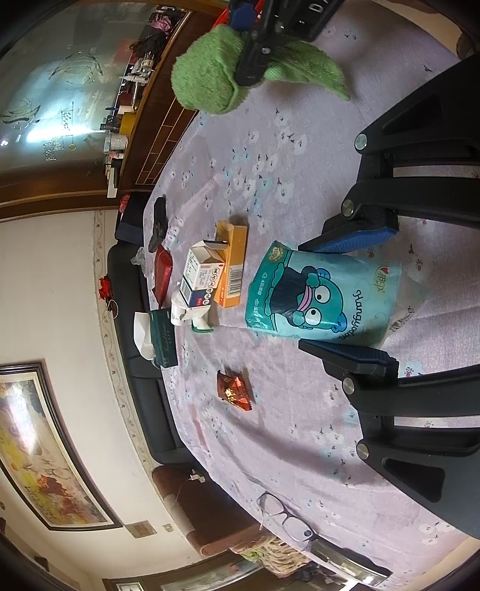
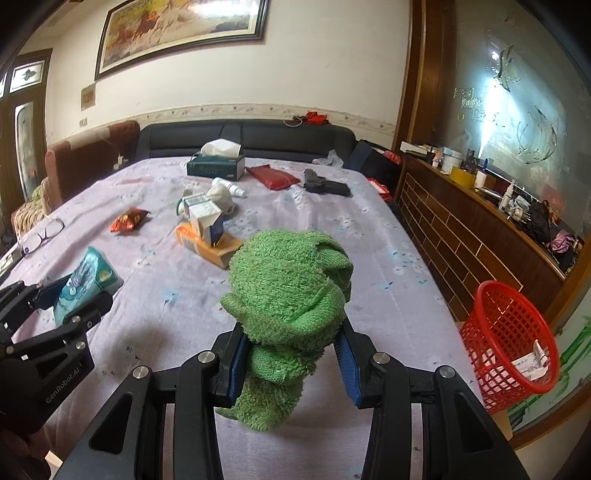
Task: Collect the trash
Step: 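Lift the green towel and tissue pack above the table with both tools, then carry both items over the red wastebasket and open both tools to drop them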
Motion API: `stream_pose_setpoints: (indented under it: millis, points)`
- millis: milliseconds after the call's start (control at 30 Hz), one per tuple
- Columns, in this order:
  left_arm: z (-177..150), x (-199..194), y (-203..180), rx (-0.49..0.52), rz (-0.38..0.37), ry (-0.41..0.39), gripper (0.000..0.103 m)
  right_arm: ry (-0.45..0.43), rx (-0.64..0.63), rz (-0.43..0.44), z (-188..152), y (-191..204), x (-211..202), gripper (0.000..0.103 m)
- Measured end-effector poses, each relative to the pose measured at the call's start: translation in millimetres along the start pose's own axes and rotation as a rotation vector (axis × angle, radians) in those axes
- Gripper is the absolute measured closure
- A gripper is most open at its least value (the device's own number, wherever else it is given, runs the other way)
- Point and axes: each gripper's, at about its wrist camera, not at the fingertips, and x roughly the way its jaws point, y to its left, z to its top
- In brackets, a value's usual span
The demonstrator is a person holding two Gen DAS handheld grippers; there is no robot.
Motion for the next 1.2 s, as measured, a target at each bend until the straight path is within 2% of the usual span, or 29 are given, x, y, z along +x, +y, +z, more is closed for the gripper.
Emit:
stream_pose_setpoints:
  millis: [1200]
  points:
    - [12.8,-13.9,-20.8,0.050,-0.010,-0.027,0.061,-0.035,0.060,-0.007,3.5,-23.8,-21.6,0.057]
